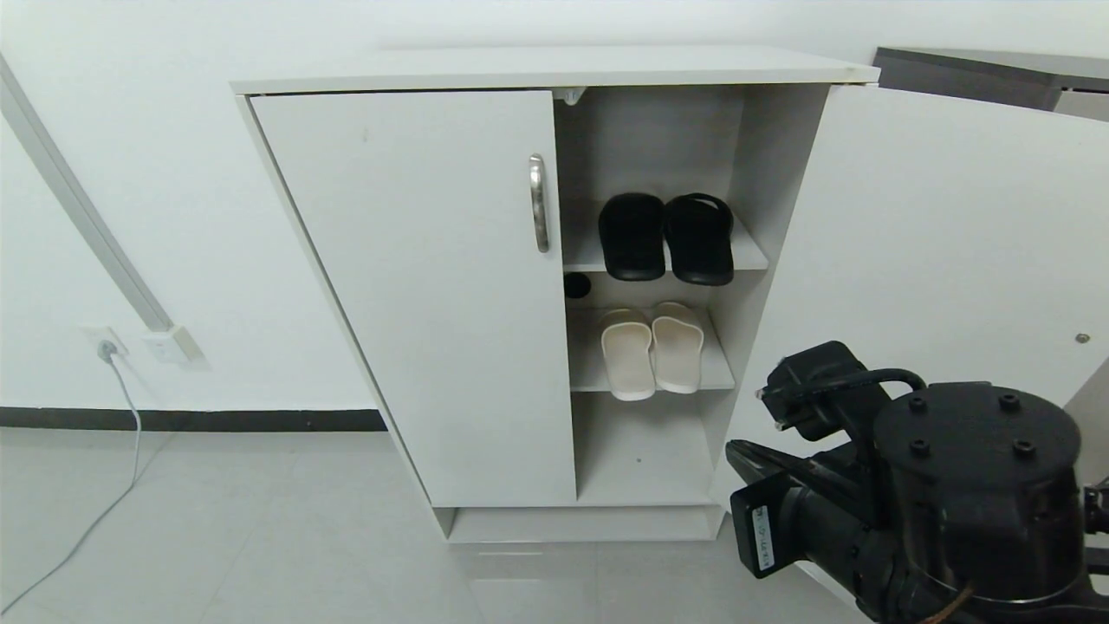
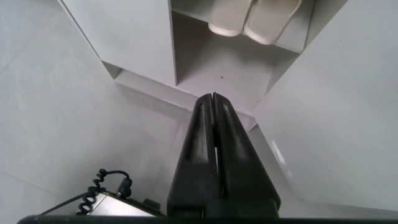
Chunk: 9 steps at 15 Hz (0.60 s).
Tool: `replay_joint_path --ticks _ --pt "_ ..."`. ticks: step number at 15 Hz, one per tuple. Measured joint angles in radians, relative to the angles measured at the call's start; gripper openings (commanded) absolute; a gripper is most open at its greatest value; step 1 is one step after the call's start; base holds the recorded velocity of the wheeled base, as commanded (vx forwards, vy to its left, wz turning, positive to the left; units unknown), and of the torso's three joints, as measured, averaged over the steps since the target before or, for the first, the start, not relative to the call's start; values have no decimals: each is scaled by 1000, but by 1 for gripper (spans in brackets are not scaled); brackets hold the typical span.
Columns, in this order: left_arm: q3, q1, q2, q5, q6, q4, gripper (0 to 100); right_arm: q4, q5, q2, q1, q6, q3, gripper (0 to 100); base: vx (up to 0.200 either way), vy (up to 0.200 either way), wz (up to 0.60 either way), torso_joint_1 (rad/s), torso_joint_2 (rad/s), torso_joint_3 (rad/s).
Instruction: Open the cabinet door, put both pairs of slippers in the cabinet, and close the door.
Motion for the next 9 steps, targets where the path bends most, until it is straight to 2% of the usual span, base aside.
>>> replay_joint_path --ticks 3,6,9 --pt "0 0 0 0 0 1 0 2 0 1 1 0 0 0 0 0 0 22 -207 -336" --pt "0 0 0 0 -1 -2 0 -1 -1 2 3 0 0 0 0 0 0 36 -551 -352" --pt "0 0 0 0 -1 -2 0 0 -4 3 -1 -1 3 0 0 0 0 116 -466 -347"
